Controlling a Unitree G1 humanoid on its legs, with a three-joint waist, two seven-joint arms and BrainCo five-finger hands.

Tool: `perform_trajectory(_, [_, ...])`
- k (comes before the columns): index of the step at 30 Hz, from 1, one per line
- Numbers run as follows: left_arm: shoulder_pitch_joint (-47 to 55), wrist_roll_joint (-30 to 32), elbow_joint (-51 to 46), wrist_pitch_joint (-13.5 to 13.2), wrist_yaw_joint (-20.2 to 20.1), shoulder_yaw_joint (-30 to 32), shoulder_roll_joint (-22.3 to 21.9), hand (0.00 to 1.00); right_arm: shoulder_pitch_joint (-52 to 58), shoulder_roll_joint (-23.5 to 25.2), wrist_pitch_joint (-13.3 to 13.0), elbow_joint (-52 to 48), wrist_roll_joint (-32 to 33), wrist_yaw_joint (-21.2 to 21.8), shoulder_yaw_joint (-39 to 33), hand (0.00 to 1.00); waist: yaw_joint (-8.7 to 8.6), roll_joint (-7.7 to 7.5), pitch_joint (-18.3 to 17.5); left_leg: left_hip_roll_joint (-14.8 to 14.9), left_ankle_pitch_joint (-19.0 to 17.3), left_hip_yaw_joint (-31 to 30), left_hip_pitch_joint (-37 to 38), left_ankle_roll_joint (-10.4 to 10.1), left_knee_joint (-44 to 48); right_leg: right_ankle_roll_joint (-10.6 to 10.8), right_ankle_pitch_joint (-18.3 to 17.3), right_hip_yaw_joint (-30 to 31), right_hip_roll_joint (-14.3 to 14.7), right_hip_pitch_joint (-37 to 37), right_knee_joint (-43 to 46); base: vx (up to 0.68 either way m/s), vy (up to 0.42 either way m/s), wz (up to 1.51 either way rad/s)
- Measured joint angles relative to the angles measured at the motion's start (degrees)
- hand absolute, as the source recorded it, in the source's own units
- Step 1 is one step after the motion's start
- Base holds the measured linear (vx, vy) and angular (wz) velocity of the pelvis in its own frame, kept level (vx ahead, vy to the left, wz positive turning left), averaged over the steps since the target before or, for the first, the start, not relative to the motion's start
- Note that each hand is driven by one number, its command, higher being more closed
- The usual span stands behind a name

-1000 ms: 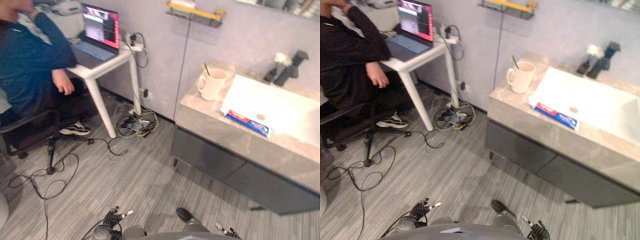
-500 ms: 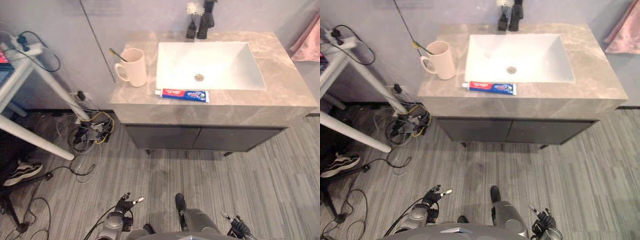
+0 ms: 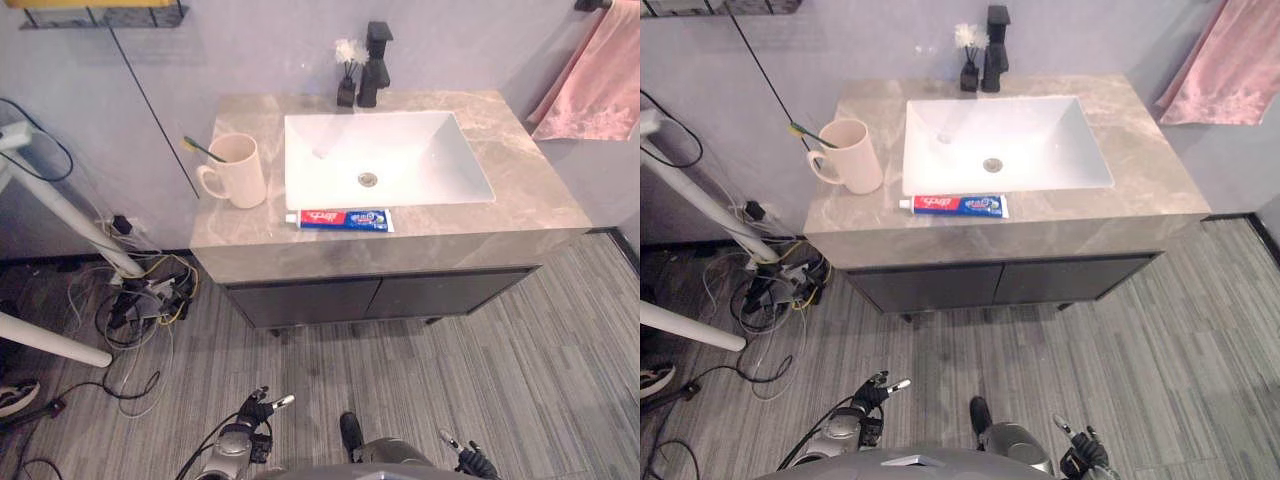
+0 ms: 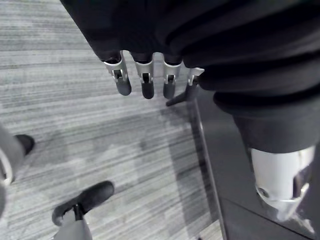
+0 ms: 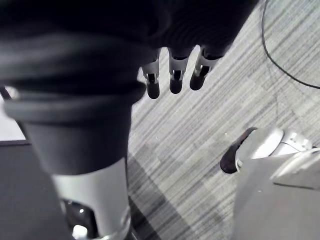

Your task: Organize washtable

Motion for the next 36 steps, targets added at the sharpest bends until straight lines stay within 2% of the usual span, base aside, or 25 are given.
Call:
perform_trajectory(1, [0.75,-0.12,0.01,-0.01,0.01,1.53,-1.11,0.0,0.04,-0.58,-0.01,-0.03,0.0,-0.01,-0.15,0.0,0.33,1.38,0.76,1.38,2.46,-3.19,-3.05,-0.24,8.78,-0.24,-1.73,0.59,1.11,-0.15,3.45,-0.05,-0.017,-0.43])
perform_trajectory(2, [1.33,-0.14,0.1,0.04,0.02,2.21,-1.47,0.0,0.06,-0.61,-0.02,-0.05,0.0,-0.03,-0.35,0.0,0.48,1.58,1.0,1.27,4.07,-4.88,-4.32,-0.52,11.93,-0.44,-2.61,1.22,1.18,-0.17,4.81,-0.06,-0.021,-0.44])
perform_trajectory(3, [2.2,-0.2,0.09,-0.07,0.06,3.31,-1.52,0.0,0.28,-0.55,-0.07,-0.03,0.08,-0.11,-1.15,0.0,0.56,1.79,1.1,0.38,2.8,-7.68,-6.99,-0.3,15.57,-0.68,-4.21,1.9,0.86,-0.2,5.88,-0.13,0.002,-0.26])
perform_trajectory(4, [2.34,-0.45,-0.1,-0.26,0.08,4.52,-1.56,0.0,0.35,-0.31,-0.04,0.08,0.06,-0.17,-2.19,0.0,0.65,1.58,1.16,0.33,-0.81,-7.96,-9.41,0.3,14.44,-0.72,-4.59,2.91,0.41,0.06,5.44,-0.18,0.02,-0.17])
perform_trajectory(5, [2.32,-0.67,-0.21,-0.33,0.09,4.86,-1.51,0.0,0.35,-0.16,-0.03,0.09,0.03,-0.17,-3.21,0.0,0.75,1.3,1.32,0.3,-2.23,-7.72,-10.35,0.72,12.17,-0.54,-4.7,3.17,-0.11,0.16,5.21,-0.29,0.06,-0.1])
perform_trajectory(6, [2.41,-0.67,-0.83,-0.62,0.07,6.32,-1.44,0.0,0.63,0.3,-0.04,0.04,0.0,-0.27,-4.37,0.0,0.99,0.67,1.74,0.27,-3.97,-7.49,-11.77,1.72,4.49,0.44,-5.34,3.98,-1.46,0.76,4.8,-0.28,0.055,-0.09])
perform_trajectory(8, [2.73,-0.69,-1.27,-0.84,0.16,7.29,-1.67,0.0,1.1,0.29,-0.05,0.25,-0.05,-0.25,-7.56,0.0,1.24,0.54,1.47,-0.77,-3.17,-9.43,-11.62,0.72,-7.22,1.73,-6.11,4.4,-2.9,0.21,4.79,-0.18,0.116,-0.24])
perform_trajectory(9, [3.07,-0.71,-1.19,-0.92,0.2,7.93,-2.16,0.0,1.47,0.15,-0.49,0.31,-0.06,-0.22,-9.79,0.0,1.31,1.3,1.19,-0.95,-2.31,-11.35,-11.18,0.33,-15.24,2.64,-6.67,5.41,-3.09,-0.12,5.0,0.15,0.267,-0.49])
perform_trajectory(11, [2.78,-0.71,-0.09,-0.77,0.09,8.58,-2.25,0.0,2.17,0.25,-0.54,0.25,-0.07,-0.3,-11.24,0.0,1.32,1.79,0.53,-2.36,-0.09,-11.17,-11.08,0.4,-16.72,4.17,-7.77,7.56,-4.21,-0.05,5.46,0.27,0.305,-0.47])
perform_trajectory(13, [2.75,-0.1,0.24,-0.39,0.02,8.17,-1.58,0.0,3.4,1.28,-0.53,0.13,-0.07,-0.25,-11.89,0.0,0.75,0.5,-0.99,-5.5,0.11,-9.8,-10.74,0.8,-18.41,5.25,-8.28,8.68,-7.15,0.15,3.79,0.26,0.256,-0.18])
perform_trajectory(15, [2.71,-0.16,0.19,-0.37,0.06,5.4,-0.29,0.0,4.03,1.98,0.19,0.35,-0.04,-0.23,-11.52,0.0,0.91,-1.1,-1.97,-9.73,-0.24,-7.27,-9.71,1.42,-21.93,6.18,-8.86,10.61,-11.53,-0.86,3.33,0.37,0.204,-0.08])
perform_trajectory(18, [2.16,-0.26,0.09,-0.35,0.37,0.55,0.46,0.0,2.73,1.62,0.31,-0.14,-0.09,-0.25,-8.22,0.0,1.34,-0.73,-2.66,-12.58,-0.29,-5.29,-7.62,3.31,-24.58,6.81,-9.15,10.91,-14.09,-1.67,4.41,0.41,0.141,-0.21])
perform_trajectory(20, [1.88,-0.22,0.05,-0.34,0.76,-3.11,0.89,0.0,1.03,1.65,0.27,-1.46,-0.08,-0.12,-4.84,0.0,1.49,-0.32,-3.0,-13.71,-0.11,-3.98,-4.85,5.42,-26.13,8.09,-10.0,11.27,-14.06,-3.27,10.26,0.4,0.073,-0.32])
perform_trajectory(21, [1.44,-0.2,0.07,-0.34,0.84,-3.97,0.86,0.0,0.91,1.69,0.25,-2.6,-0.09,-0.06,-4.14,0.0,1.43,-0.19,-3.02,-13.97,-0.04,-3.69,-3.93,5.62,-26.64,8.41,-10.24,11.66,-13.79,-4.04,13.09,0.42,0.049,-0.17])
perform_trajectory(22, [0.41,-0.16,0.0,-0.36,0.98,-6.19,0.83,0.0,0.87,1.64,0.02,-4.57,-0.08,0.04,-2.96,0.0,1.34,-0.07,-3.03,-14.46,0.07,-3.52,-2.21,5.72,-27.11,8.76,-9.99,12.93,-12.58,-6.38,20.59,0.31,0.029,0.01])
perform_trajectory(23, [0.16,-0.16,-0.27,-0.37,1.17,-7.12,0.9,0.0,0.91,1.63,-0.01,-5.24,-0.08,0.11,-2.49,0.0,1.01,-0.22,-2.97,-14.71,0.05,-3.86,-1.35,5.75,-27.16,10.21,-9.13,12.86,-12.01,-7.68,25.12,0.34,0.005,0.11])
perform_trajectory(24, [-1.26,-0.16,-1.3,-0.28,1.38,-8.14,1.12,0.0,0.93,1.64,-0.05,-5.99,-0.08,0.25,-1.77,0.0,0.45,-0.25,-2.26,-14.69,-0.07,-4.78,1.53,5.94,-27.94,11.87,-5.63,12.93,-9.73,-11.27,35.87,0.27,-0.054,0.28])
perform_trajectory(25, [-2.25,-0.17,-0.74,0.32,1.7,-8.9,1.52,0.0,0.94,1.6,-0.07,-6.64,-0.05,0.34,-1.36,0.0,-0.37,-0.03,-0.55,-14.41,-0.33,-6.15,4.69,6.38,-28.62,10.09,-7.9,12.2,-7.78,-13.54,43.47,0.25,-0.086,0.27])
perform_trajectory(27, [-2.18,-0.15,0.96,0.75,1.7,-9.31,2.25,0.0,1.26,1.08,-0.08,-7.23,-0.03,0.36,-0.87,0.0,-0.52,-0.51,0.78,-14.36,-0.34,-7.25,8.31,6.35,-29.48,8.81,-10.96,9.97,-6.41,-17.24,45.63,0.23,-0.138,0.29])
perform_trajectory(29, [-1.53,-0.16,1.38,0.93,1.77,-9.26,2.68,0.0,1.53,0.1,-0.07,-7.19,-0.03,0.33,-0.36,0.0,-0.52,-0.68,0.79,-14.12,-0.62,-7.44,9.77,5.78,-29.38,7.85,-10.82,7.8,-6.88,-20.3,36.82,0.27,-0.135,0.43])
perform_trajectory(30, [-1.1,-0.17,1.47,0.94,1.89,-9.23,3.09,0.0,2.47,-0.42,-0.05,-7.03,-0.03,0.32,0.65,0.0,-0.33,-0.93,0.68,-14.55,-1.19,-7.51,10.55,4.65,-29.31,6.88,-4.34,7.6,-7.41,-19.63,24.02,0.29,-0.173,0.36])
perform_trajectory(31, [-0.84,-0.17,2.34,0.99,2.06,-9.03,3.28,0.0,2.23,-1.28,0.01,-6.76,-0.05,0.36,1.7,0.0,0.13,-0.19,0.81,-14.21,-2.35,-7.78,11.24,3.14,-28.74,7.84,-1.53,8.42,-7.12,-17.88,17.79,0.27,-0.201,0.13])
perform_trajectory(32, [-0.55,-0.18,2.83,1.15,2.31,-9.01,3.0,0.0,1.43,-1.7,0.01,-6.75,-0.05,0.42,1.86,0.0,0.25,0.75,0.76,-13.21,-2.33,-7.81,10.47,3.13,-27.81,7.33,-1.07,9.03,-6.26,-17.85,17.14,0.21,-0.257,-0.11])
perform_trajectory(33, [-0.57,-0.32,4.24,1.39,2.36,-8.44,3.4,0.0,1.07,-1.72,-0.77,-7.21,-0.05,0.8,1.77,0.0,-0.11,0.75,1.17,-12.45,-2.15,-8.56,9.35,2.76,-25.86,7.23,-1.2,9.5,-5.88,-17.03,16.3,0.14,-0.191,-0.23])
perform_trajectory(36, [0.92,0.46,5.44,1.79,1.8,-6.58,3.89,0.0,1.03,-1.91,-0.62,-5.83,-0.08,0.9,1.17,0.0,-0.01,0.73,1.29,-11.37,-0.2,-8.91,11.68,2.48,-31.8,7.05,-1.0,8.63,-5.01,-12.43,12.83,0.08,-0.104,-0.06])
